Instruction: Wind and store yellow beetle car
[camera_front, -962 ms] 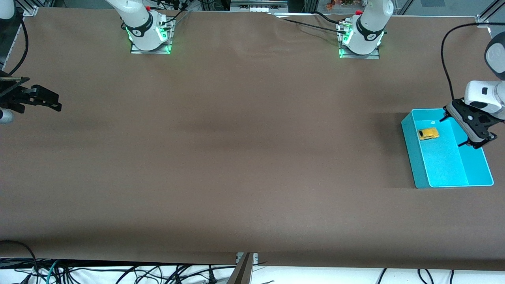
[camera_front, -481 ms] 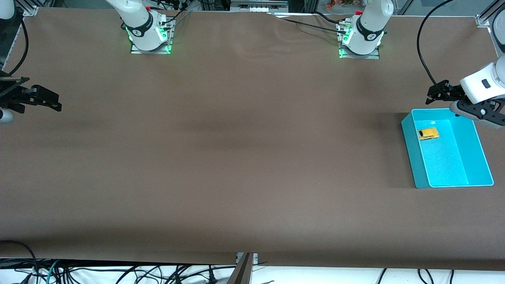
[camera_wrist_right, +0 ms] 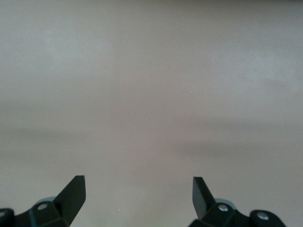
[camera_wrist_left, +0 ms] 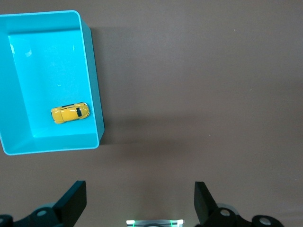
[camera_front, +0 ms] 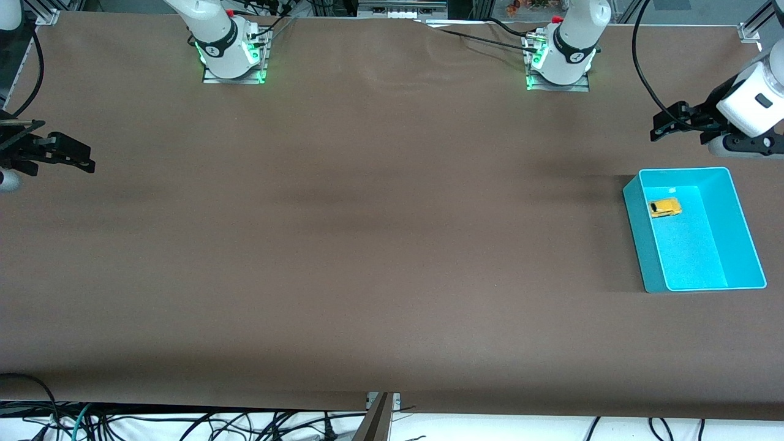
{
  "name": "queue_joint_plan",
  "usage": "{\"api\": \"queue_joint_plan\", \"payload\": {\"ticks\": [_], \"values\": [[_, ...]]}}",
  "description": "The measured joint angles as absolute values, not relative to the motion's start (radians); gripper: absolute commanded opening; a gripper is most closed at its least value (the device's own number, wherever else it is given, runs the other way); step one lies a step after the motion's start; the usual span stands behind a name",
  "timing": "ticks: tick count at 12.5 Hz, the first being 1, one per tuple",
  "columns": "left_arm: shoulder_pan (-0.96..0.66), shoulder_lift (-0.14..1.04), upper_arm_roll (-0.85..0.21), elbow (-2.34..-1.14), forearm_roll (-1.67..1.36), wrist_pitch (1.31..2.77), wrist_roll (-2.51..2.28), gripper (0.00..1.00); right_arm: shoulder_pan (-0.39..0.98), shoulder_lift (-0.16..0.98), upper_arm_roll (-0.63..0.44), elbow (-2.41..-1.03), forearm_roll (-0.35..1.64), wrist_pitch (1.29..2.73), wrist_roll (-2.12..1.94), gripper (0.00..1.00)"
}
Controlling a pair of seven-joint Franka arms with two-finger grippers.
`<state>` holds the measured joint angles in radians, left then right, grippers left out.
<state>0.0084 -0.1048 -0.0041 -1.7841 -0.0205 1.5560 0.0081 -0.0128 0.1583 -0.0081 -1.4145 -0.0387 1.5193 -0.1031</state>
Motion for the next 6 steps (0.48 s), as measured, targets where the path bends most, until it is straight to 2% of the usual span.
{"api": "queue_joint_plan", "payload": {"ticks": [6], "values": [[-0.033,-0.104,-0.005,-1.761,-0.021,1.534,-0.036,1.00,-0.013,0.158,-0.009,-1.415,-0.039,1.519,-0.103,1.00]]}}
